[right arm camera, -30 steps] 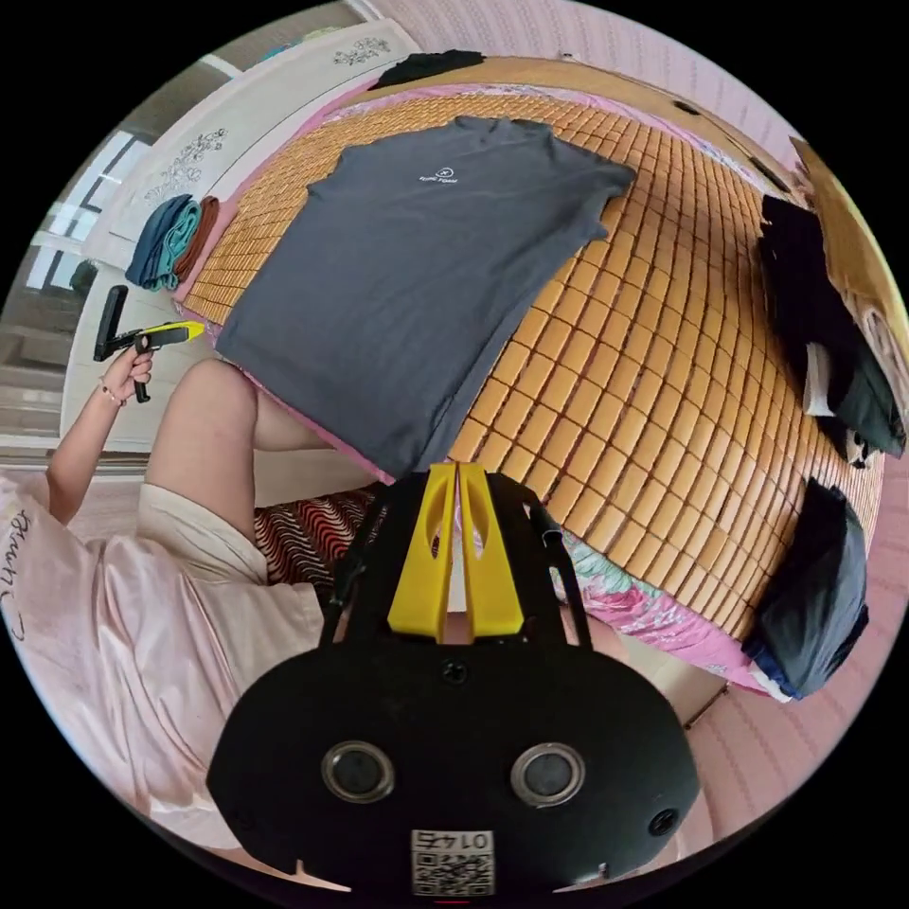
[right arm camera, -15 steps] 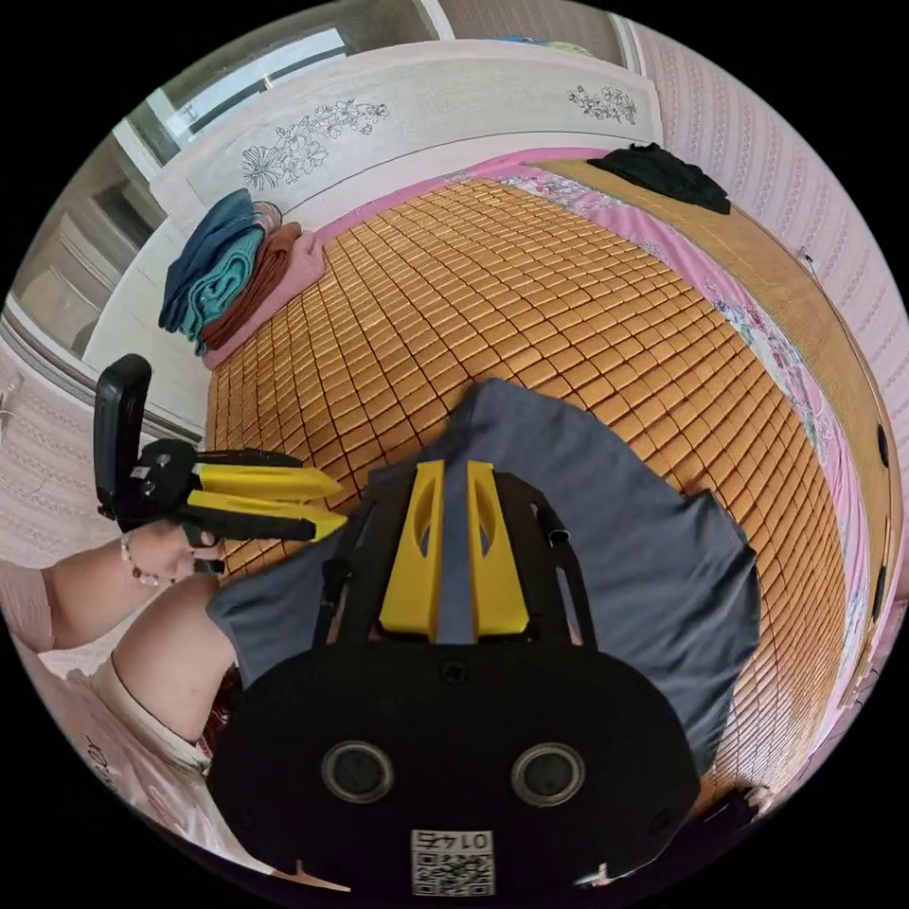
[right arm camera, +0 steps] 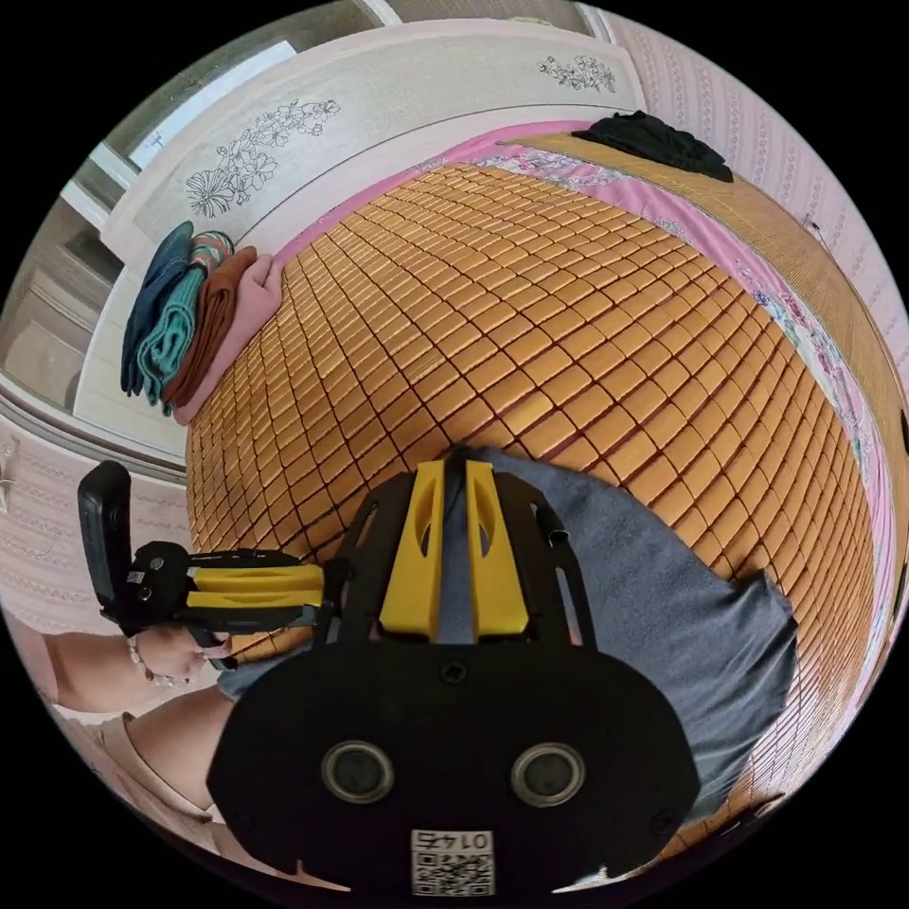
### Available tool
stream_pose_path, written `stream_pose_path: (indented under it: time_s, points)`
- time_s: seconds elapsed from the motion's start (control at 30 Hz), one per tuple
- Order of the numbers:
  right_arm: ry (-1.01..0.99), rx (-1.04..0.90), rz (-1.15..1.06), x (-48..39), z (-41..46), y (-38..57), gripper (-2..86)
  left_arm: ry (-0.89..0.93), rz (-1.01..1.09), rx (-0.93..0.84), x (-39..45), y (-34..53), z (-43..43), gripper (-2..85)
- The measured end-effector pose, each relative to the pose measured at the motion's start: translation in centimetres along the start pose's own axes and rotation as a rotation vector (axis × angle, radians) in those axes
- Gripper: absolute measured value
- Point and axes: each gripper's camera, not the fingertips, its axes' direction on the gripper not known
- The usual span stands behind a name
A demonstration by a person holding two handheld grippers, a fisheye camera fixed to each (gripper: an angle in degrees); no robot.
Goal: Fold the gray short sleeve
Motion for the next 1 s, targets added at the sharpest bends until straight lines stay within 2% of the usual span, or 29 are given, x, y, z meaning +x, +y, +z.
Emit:
stream_pose_path:
  time_s: [0.07, 0.2, 0.3, 0.43, 0.53, 0.67, 0.77, 0.9, 0.97, 1.0]
  points:
    - [-0.062, 0.039, 0.036, 1.5, -2.0, 1.5, 6.4, 0.001, -0.033, 0.023, -0.3, 0.2, 0.7, 4.7]
    - [-0.151, 0.215, 0.167, 5.4, -9.9, 10.4, 8.0, -0.042, -0.036, 0.076, 0.4, 0.8, 0.2, 5.8]
    - [-0.053, 0.234, 0.353, 9.2, -14.5, 20.3, 7.9, -0.119, 0.039, 0.107, 3.3, 1.2, -0.4, 5.1]
    - [0.155, 0.155, 0.678, 14.4, -18.5, 34.6, 6.2, -0.072, 0.288, 0.002, 11.7, 0.4, 3.7, 4.9]
    - [0.122, 0.120, 0.837, 16.8, -19.2, 41.4, 5.9, 0.031, 0.480, -0.081, 19.6, -0.2, 9.5, 4.9]
    - [0.082, 0.162, 0.892, 18.1, -19.6, 45.1, 6.5, 0.115, 0.716, -0.177, 30.9, -0.9, 18.9, 5.2]
    - [0.051, 0.218, 0.910, 19.0, -19.7, 46.2, 7.6, 0.085, 0.821, -0.237, 37.0, -0.7, 25.4, 7.0]
    - [-0.006, 0.229, 0.933, 20.6, -18.8, 47.0, 6.7, -0.026, 0.896, -0.336, 40.5, 0.4, 32.7, 7.8]
    - [-0.023, 0.230, 0.939, 21.1, -18.5, 47.4, 4.8, -0.168, 0.947, -0.367, 40.5, 1.5, 36.2, 4.2]
    - [-0.038, 0.240, 0.925, 21.2, -18.7, 47.7, 3.8, -0.142, 0.976, -0.338, 40.3, 1.7, 36.1, 3.0]
